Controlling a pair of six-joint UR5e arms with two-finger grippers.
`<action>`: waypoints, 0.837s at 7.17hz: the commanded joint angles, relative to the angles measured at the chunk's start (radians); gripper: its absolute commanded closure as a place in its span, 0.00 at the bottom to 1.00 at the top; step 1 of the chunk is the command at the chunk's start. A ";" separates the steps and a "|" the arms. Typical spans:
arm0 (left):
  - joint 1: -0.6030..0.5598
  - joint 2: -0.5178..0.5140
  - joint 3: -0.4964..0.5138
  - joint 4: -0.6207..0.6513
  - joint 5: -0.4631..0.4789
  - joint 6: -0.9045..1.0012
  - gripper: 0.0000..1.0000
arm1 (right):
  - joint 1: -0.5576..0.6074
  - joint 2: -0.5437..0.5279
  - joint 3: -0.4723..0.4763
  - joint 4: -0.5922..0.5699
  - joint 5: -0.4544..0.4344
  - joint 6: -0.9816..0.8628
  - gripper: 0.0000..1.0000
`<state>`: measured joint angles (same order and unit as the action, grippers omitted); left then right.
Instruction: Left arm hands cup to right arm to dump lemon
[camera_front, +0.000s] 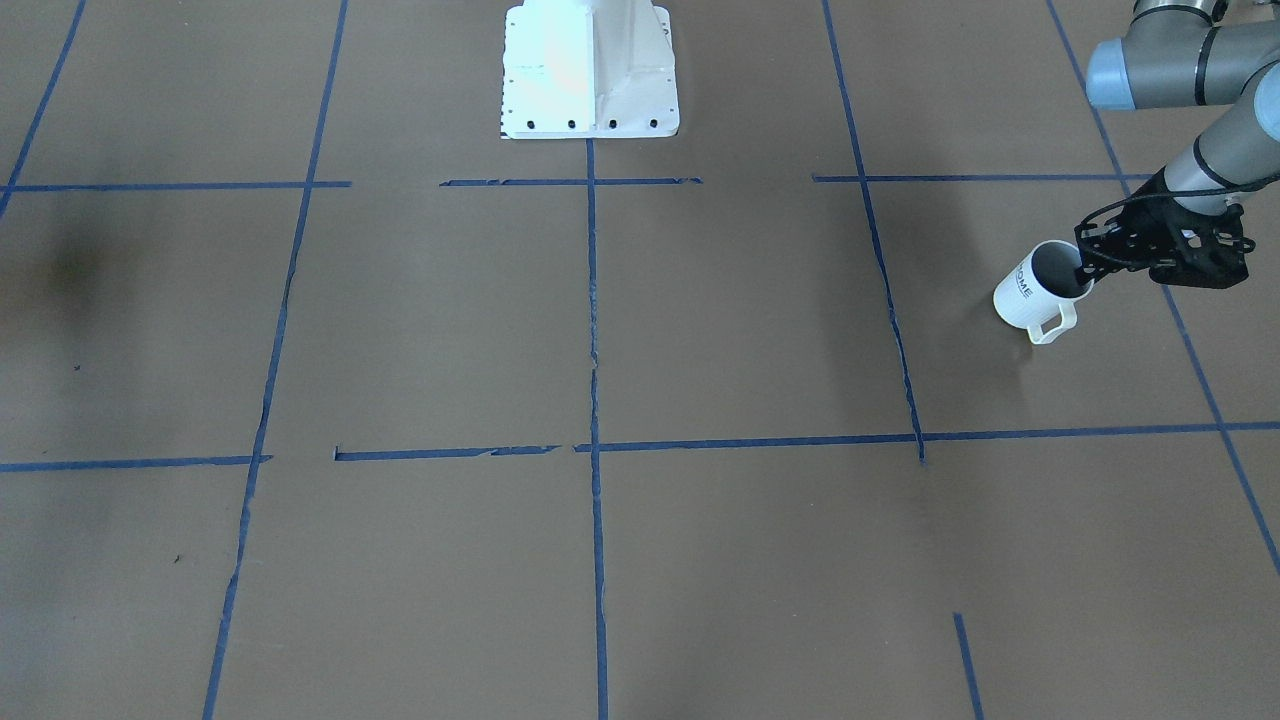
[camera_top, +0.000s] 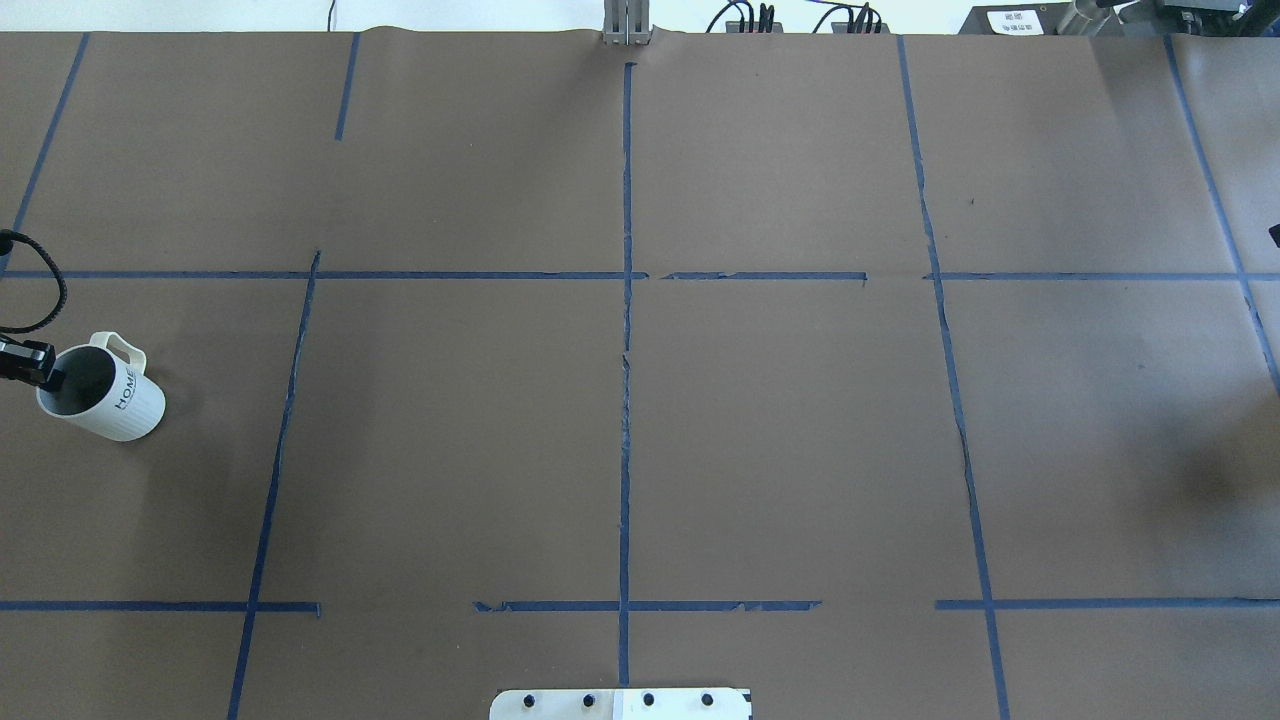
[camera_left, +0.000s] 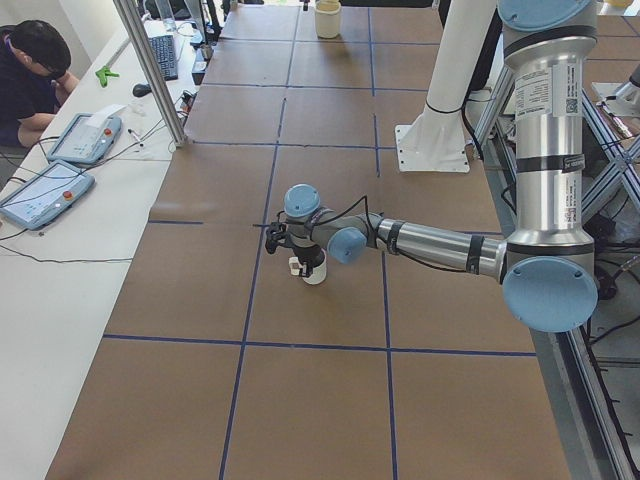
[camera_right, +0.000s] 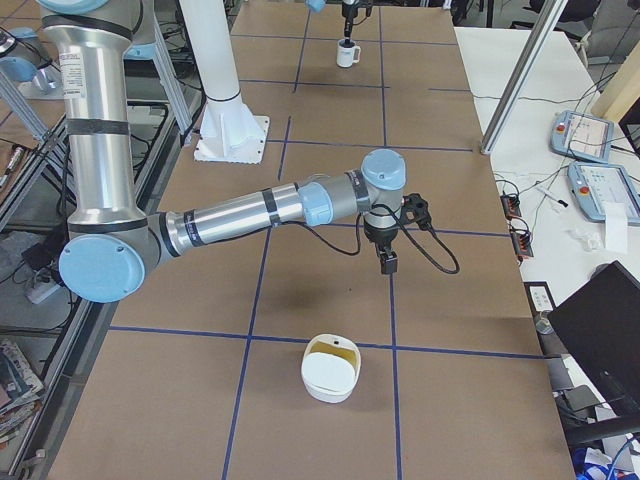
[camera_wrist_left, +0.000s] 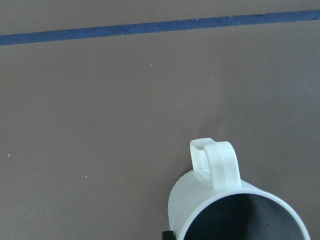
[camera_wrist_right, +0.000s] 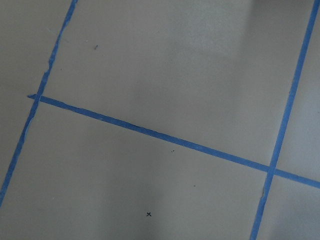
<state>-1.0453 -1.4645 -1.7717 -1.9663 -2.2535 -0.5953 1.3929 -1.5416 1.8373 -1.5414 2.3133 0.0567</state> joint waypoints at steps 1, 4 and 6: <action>-0.012 0.001 -0.002 0.006 -0.001 0.050 0.00 | 0.003 -0.018 0.000 -0.005 0.000 0.000 0.00; -0.248 -0.011 -0.028 0.318 -0.006 0.474 0.00 | 0.030 -0.069 -0.007 -0.012 0.000 -0.052 0.00; -0.423 -0.007 -0.026 0.462 -0.093 0.647 0.00 | 0.093 -0.072 0.000 -0.124 0.000 -0.159 0.00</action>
<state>-1.3619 -1.4732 -1.7980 -1.5965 -2.2964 -0.0569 1.4463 -1.6108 1.8343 -1.5983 2.3130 -0.0342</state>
